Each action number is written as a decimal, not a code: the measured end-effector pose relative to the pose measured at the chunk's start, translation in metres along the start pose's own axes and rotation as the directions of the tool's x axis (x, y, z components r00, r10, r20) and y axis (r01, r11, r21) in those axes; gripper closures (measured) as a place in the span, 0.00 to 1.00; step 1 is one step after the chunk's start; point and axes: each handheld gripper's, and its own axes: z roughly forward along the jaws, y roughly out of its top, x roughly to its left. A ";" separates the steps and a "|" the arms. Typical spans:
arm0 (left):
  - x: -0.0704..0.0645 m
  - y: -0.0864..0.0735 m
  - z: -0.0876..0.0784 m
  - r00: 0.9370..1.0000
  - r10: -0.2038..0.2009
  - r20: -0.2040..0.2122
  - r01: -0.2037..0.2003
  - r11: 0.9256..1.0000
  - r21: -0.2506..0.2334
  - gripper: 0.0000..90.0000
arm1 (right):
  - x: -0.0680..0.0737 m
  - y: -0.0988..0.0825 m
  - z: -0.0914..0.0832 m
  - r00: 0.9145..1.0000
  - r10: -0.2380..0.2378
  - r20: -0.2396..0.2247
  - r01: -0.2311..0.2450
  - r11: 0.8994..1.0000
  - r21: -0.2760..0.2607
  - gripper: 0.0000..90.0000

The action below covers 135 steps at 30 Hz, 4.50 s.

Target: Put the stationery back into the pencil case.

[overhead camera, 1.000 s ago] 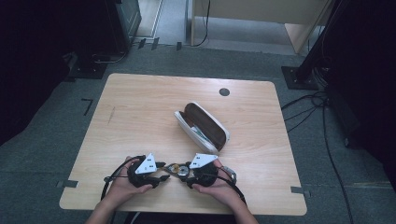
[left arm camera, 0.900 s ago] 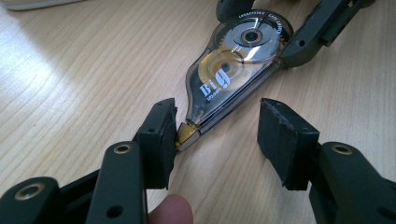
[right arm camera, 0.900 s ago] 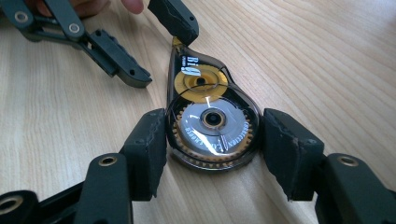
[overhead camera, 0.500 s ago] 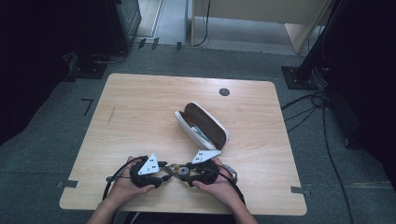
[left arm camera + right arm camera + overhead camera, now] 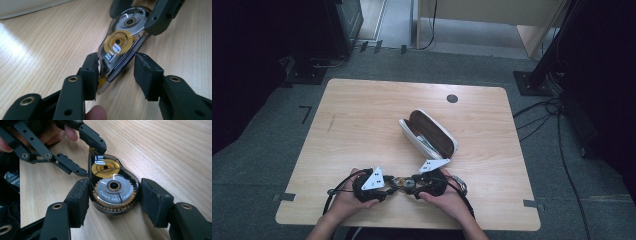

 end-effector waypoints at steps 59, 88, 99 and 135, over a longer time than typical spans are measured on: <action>0.008 -0.004 -0.003 0.995 -0.088 0.044 0.088 0.996 0.019 0.52 | 0.021 0.000 -0.010 0.941 -0.338 0.014 0.338 0.940 -0.047 0.83; 0.028 -0.020 -0.019 0.910 -0.315 -0.270 0.331 0.943 0.017 0.00 | 0.017 0.040 -0.081 0.968 -0.148 0.202 0.204 0.935 -0.289 0.83; 0.029 -0.021 -0.015 0.900 -0.325 -0.291 0.351 0.935 0.043 0.00 | -0.003 0.052 -0.109 0.960 -0.035 0.279 0.145 0.911 -0.386 0.83; 0.032 -0.022 -0.013 0.896 -0.352 -0.270 0.377 0.925 0.046 0.00 | -0.054 0.045 -0.063 0.901 0.063 0.430 0.030 0.978 -0.207 0.82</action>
